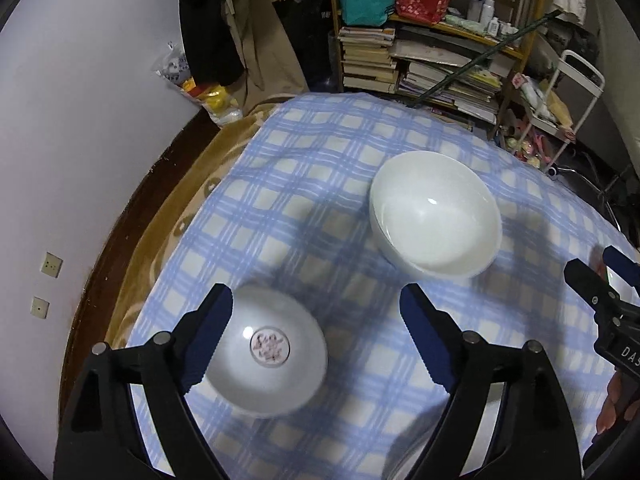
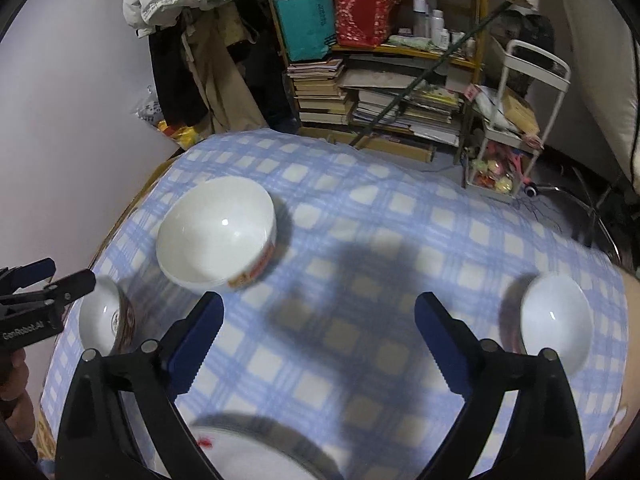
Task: Organize plates and bowls
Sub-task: 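Close both tools on opposite rims of the plain white bowl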
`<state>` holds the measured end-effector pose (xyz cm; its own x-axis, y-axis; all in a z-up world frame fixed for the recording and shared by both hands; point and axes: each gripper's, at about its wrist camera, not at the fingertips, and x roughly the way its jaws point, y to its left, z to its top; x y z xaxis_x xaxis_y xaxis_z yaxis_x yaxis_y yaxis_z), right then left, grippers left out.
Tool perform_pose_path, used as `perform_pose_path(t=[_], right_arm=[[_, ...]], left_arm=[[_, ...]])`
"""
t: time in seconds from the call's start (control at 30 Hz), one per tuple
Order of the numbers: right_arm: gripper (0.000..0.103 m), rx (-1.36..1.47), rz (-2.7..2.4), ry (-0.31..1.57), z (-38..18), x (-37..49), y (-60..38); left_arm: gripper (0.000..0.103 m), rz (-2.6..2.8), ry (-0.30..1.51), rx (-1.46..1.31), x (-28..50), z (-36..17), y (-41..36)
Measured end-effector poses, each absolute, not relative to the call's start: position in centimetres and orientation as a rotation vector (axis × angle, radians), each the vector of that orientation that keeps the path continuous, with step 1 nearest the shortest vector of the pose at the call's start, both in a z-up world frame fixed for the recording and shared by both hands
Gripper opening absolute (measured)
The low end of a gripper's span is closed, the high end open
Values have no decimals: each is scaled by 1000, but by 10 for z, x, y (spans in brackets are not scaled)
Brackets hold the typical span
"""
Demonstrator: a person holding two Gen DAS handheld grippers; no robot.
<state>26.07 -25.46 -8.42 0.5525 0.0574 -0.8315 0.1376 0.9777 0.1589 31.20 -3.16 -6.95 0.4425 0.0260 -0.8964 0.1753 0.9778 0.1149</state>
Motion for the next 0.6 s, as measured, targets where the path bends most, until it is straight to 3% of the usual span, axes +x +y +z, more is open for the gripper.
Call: perform_pose_path(t=[0.47, 0.6], right_arm=[[100, 268, -20, 1074, -129, 327, -245], [91, 284, -12, 1111, -142, 334, -245]], left_arm=[[84, -138, 1152, 203, 364, -107, -54], [75, -145, 1166, 249, 369, -118, -66]])
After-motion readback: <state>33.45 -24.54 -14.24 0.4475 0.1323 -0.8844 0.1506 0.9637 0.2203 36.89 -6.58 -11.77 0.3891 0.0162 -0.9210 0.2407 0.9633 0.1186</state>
